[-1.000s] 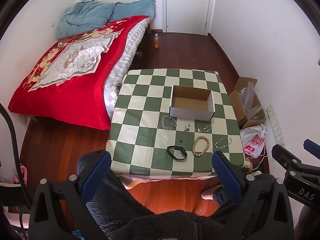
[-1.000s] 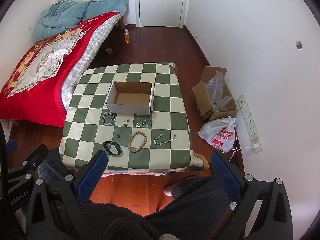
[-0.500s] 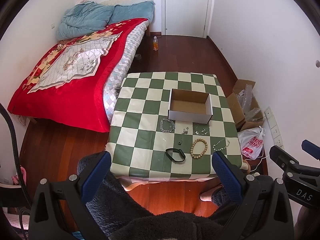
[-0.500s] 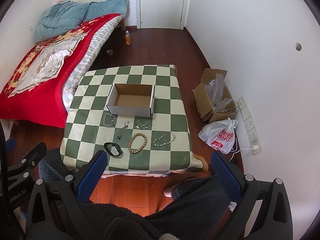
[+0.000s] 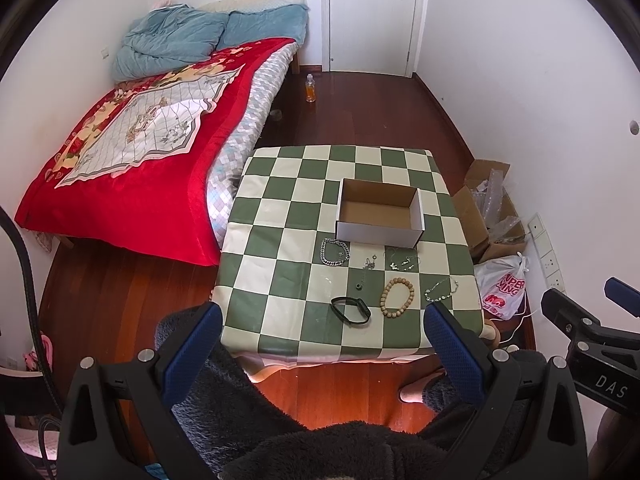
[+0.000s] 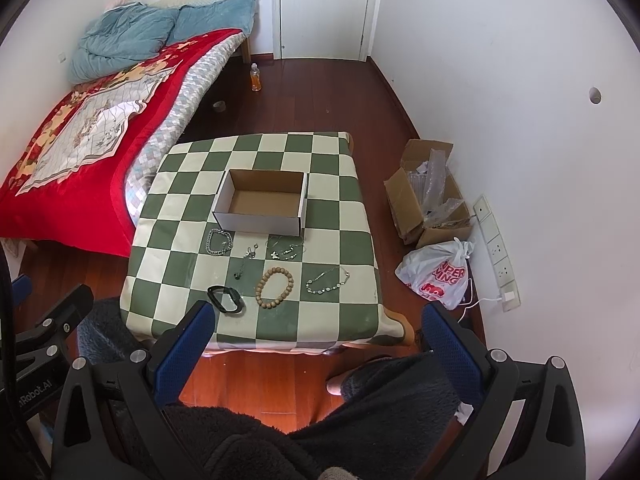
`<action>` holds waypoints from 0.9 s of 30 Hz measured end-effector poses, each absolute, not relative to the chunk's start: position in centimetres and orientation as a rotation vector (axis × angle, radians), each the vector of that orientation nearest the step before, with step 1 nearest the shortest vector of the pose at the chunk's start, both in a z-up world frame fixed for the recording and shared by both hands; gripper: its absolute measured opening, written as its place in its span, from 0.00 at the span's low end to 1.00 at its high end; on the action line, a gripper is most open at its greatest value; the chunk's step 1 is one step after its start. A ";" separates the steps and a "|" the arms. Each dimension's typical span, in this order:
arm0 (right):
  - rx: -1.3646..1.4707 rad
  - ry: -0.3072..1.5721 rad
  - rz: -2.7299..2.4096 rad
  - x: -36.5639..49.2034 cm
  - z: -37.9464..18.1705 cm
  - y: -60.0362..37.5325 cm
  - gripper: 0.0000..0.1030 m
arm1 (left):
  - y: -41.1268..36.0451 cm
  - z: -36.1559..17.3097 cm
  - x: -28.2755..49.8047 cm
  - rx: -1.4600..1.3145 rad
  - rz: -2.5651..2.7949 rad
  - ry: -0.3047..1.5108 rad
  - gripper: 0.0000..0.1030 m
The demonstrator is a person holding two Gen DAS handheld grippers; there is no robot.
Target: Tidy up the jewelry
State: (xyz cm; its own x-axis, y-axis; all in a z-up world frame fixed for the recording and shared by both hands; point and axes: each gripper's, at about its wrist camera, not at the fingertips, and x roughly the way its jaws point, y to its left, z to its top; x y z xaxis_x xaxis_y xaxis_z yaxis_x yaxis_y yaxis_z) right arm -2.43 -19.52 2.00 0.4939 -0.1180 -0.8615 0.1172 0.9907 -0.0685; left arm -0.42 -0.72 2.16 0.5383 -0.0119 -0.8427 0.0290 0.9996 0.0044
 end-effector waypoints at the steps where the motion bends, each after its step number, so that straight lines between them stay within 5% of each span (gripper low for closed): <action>1: 0.000 1.046 -0.142 -2.4 2.0 -19.5 1.00 | -0.8 2.2 -0.4 0.018 -0.025 1.002 1.00; 27: 0.001 1.046 -0.134 -2.5 2.6 -19.7 1.00 | 0.2 2.0 -1.1 0.005 -0.024 1.009 1.00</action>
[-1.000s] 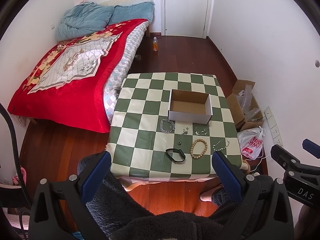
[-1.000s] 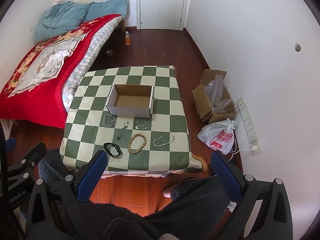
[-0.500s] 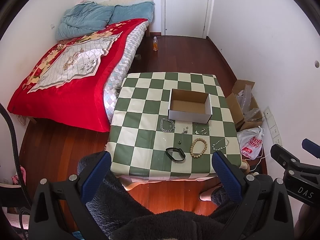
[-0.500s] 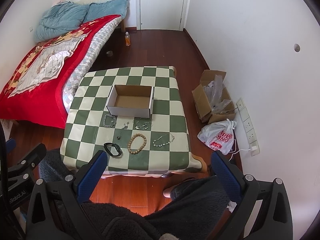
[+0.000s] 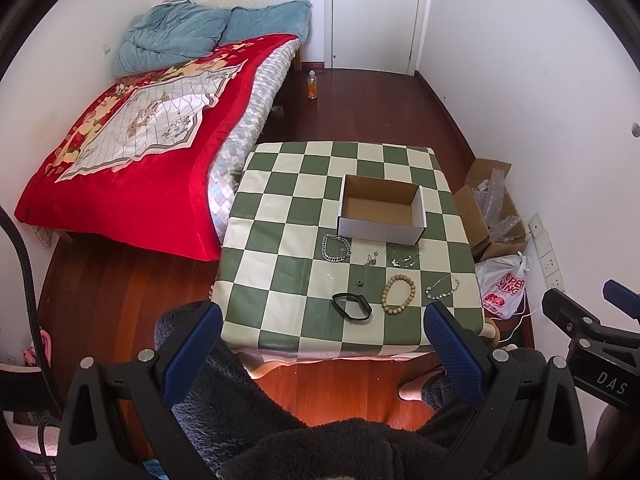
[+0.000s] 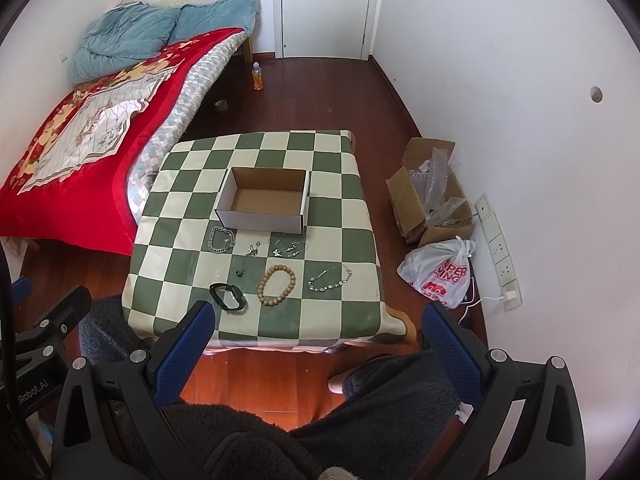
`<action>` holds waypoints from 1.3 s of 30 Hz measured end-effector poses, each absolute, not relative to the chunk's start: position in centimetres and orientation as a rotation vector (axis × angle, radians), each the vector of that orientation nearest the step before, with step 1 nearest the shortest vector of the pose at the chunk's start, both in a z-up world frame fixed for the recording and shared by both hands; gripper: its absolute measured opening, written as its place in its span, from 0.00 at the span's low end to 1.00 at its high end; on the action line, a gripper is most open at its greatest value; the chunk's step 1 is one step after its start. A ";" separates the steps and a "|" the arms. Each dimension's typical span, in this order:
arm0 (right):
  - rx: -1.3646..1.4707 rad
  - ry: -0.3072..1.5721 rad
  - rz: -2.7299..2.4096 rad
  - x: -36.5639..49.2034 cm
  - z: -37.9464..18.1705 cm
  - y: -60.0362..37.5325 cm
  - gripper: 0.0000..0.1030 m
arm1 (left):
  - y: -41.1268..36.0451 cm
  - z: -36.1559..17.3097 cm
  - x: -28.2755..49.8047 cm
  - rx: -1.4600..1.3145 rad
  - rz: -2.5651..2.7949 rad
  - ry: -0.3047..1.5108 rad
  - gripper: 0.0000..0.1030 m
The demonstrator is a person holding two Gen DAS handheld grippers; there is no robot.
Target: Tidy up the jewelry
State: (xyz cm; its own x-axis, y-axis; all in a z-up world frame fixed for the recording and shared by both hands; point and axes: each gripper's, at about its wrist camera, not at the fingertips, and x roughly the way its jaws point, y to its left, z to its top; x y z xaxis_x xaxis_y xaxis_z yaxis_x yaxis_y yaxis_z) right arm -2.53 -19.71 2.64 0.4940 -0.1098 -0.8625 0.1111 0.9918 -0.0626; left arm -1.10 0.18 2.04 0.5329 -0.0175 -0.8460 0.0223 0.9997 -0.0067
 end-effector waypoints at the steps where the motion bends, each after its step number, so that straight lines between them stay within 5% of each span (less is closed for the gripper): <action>1: 0.004 1.045 -0.135 -2.5 2.6 -19.8 1.00 | 0.3 1.8 -0.9 0.009 -0.018 1.006 1.00; 10: 0.047 1.076 -0.216 0.0 -1.5 -22.7 1.00 | -2.9 -3.1 5.7 0.129 0.011 1.044 1.00; 18: 0.185 1.234 -0.296 5.5 -10.1 -29.1 1.00 | -7.1 -11.8 12.7 0.260 -0.006 1.220 1.00; 28: 0.379 1.458 -0.352 11.3 -22.6 -35.3 1.00 | -3.6 -19.4 19.9 0.176 0.138 1.356 1.00; 39: 0.483 1.573 -0.438 14.1 -31.6 -33.8 0.74 | 1.6 -24.8 22.9 0.087 0.241 1.451 1.00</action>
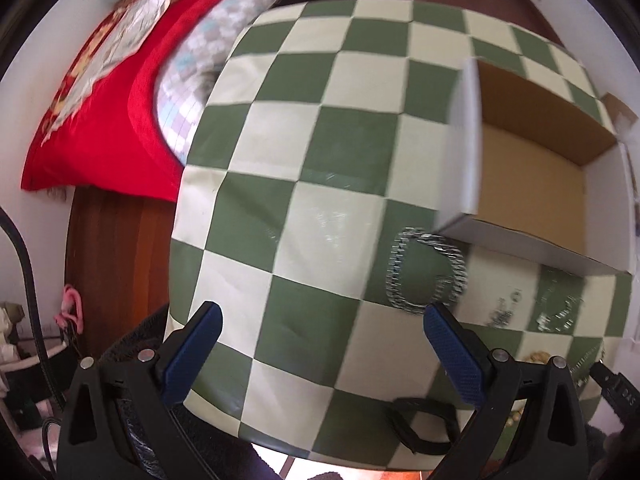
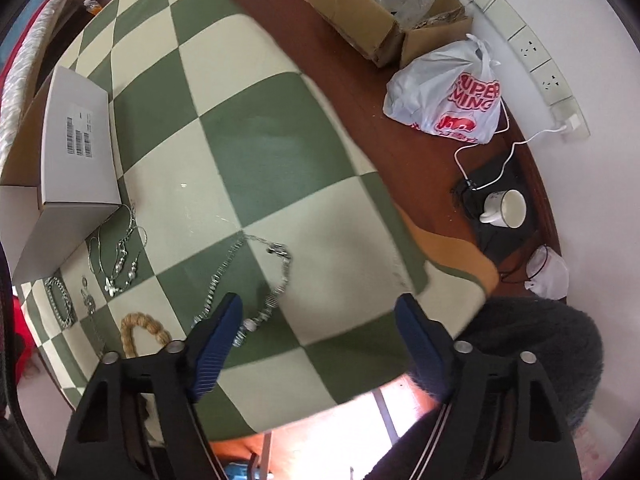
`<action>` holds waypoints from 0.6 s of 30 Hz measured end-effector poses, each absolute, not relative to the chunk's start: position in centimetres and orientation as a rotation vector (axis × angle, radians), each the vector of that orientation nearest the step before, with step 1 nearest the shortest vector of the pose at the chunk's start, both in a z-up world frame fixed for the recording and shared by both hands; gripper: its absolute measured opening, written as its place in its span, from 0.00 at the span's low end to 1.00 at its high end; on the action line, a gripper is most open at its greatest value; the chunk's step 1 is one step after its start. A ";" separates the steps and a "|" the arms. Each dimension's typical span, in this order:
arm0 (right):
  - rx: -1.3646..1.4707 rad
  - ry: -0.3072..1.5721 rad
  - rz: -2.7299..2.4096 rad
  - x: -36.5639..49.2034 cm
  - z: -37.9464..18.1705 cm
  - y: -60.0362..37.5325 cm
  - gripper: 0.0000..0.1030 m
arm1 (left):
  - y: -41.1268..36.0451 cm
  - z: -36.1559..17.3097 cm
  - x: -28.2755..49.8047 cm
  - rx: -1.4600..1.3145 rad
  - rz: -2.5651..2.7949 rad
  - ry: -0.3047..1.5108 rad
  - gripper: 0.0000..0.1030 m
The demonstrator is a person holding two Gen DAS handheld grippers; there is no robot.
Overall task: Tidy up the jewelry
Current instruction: 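Grasp the thick silver chain with the left tool while the right tool grasps a silver necklace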
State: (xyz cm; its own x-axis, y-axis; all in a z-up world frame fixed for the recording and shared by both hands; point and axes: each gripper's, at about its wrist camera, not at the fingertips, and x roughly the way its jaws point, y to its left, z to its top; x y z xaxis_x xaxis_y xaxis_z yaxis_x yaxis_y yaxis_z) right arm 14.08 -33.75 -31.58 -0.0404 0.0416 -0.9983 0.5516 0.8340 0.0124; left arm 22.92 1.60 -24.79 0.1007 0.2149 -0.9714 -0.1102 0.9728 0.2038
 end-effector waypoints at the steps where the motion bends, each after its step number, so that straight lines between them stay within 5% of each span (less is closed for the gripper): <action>1: 0.481 1.576 -0.444 14.2 -31.9 -33.4 0.72 | 2.0 -25.2 23.0 0.077 0.245 1.460 1.00; 8: 0.493 1.566 -0.451 14.8 -32.7 -32.2 0.58 | 2.8 -28.1 24.4 0.004 0.218 1.503 0.99; 12: 0.465 1.550 -0.463 14.8 -32.5 -32.0 0.43 | 2.3 -29.8 25.1 -0.005 0.180 1.543 0.64; 15: 0.464 1.547 -0.459 14.7 -32.4 -32.4 0.31 | 2.0 -29.9 25.4 -0.012 0.162 1.514 0.63; 18: 0.461 1.546 -0.453 14.6 -32.4 -32.4 0.30 | 1.2 -30.1 25.3 0.016 0.132 1.502 0.62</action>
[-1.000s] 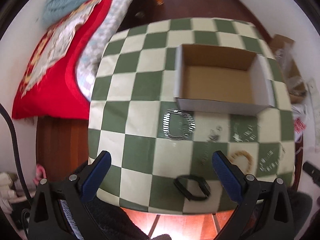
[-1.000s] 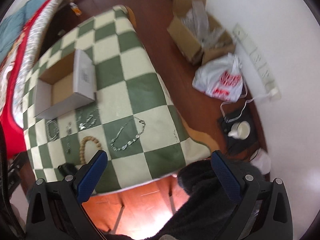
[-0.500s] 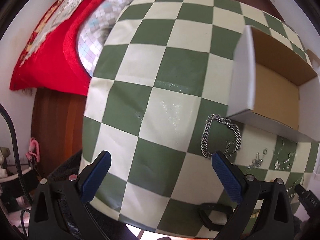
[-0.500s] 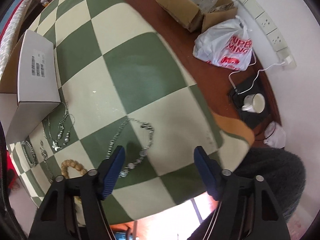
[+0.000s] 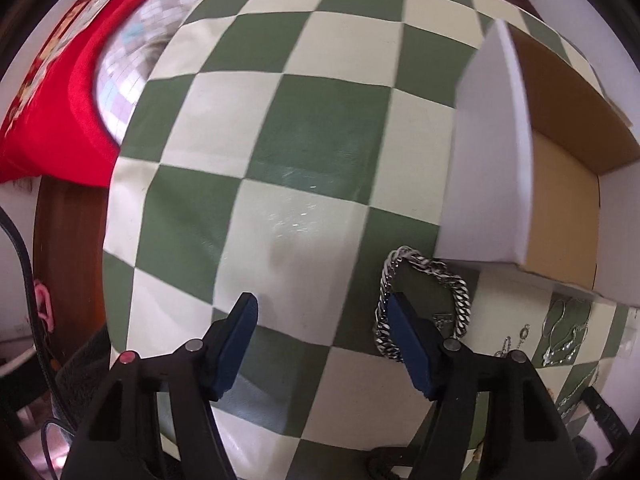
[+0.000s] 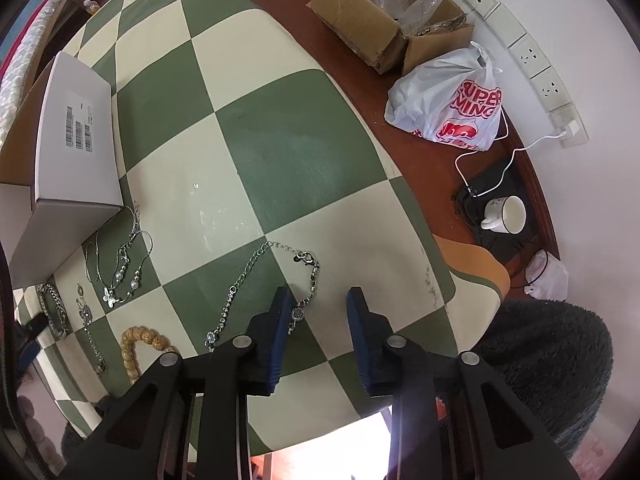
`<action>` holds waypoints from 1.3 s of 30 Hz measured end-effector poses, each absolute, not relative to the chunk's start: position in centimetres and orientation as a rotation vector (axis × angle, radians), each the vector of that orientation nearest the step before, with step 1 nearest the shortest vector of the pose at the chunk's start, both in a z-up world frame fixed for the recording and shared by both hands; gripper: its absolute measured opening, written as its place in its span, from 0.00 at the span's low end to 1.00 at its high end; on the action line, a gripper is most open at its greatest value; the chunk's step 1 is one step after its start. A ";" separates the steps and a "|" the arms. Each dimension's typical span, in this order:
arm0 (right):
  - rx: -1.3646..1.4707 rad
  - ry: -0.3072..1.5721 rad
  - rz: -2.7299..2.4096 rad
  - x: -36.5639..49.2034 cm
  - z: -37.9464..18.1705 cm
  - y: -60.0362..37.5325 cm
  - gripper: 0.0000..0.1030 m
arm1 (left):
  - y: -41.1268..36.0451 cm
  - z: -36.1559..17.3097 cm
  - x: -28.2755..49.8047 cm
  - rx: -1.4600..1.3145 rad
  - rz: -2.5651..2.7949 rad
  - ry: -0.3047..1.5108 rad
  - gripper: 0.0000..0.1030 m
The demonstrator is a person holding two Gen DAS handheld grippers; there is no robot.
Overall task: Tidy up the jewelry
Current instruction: 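Grasp the thick silver chain with the left tool while the right tool grasps a silver necklace, then carry both chains into the white box and open both tools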
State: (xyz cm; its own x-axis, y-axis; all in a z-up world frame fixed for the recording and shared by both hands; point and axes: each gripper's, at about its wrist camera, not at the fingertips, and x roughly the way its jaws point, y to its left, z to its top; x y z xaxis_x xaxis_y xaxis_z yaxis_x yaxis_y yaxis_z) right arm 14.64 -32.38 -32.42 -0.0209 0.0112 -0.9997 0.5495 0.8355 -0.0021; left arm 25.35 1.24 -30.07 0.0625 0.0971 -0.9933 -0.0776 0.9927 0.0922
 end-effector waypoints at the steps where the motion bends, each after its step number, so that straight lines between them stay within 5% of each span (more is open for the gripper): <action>1: 0.460 1.545 -0.453 14.7 -32.5 -32.5 0.30 | 0.8 -30.2 25.2 0.042 0.127 1.496 0.61; 3: 0.450 1.537 -0.452 14.6 -32.4 -32.4 0.30 | 0.2 -30.0 24.7 0.076 0.114 1.457 0.56; 4: 0.451 1.533 -0.451 14.6 -32.4 -32.4 0.29 | 0.0 -29.9 24.6 0.068 0.093 1.448 0.41; 5: 0.450 1.530 -0.451 14.6 -32.4 -32.3 0.19 | -0.1 -29.8 24.4 0.043 0.061 1.448 0.30; 6: 0.446 1.527 -0.448 14.6 -32.4 -32.3 0.02 | -0.2 -29.8 24.4 0.046 0.057 1.453 0.08; 7: 0.455 1.525 -0.440 14.5 -32.4 -32.2 0.03 | -0.4 -29.9 24.3 0.065 0.063 1.463 0.05; 23: 0.680 1.404 -0.341 12.4 -28.9 -33.2 0.02 | 2.6 -25.2 21.9 -0.016 0.029 1.374 0.05; 39: 0.587 1.285 -0.200 14.3 -20.6 -30.6 0.02 | 0.1 -15.7 21.1 0.047 -0.042 1.230 0.00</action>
State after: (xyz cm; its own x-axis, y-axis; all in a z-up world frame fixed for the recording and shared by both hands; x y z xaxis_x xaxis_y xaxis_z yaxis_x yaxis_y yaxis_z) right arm 14.31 -30.63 -20.61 0.2883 0.1782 -0.9408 0.4560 0.8384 0.2986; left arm 21.11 0.11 -15.74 0.3337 -0.0065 -0.9426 0.0576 0.9982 0.0136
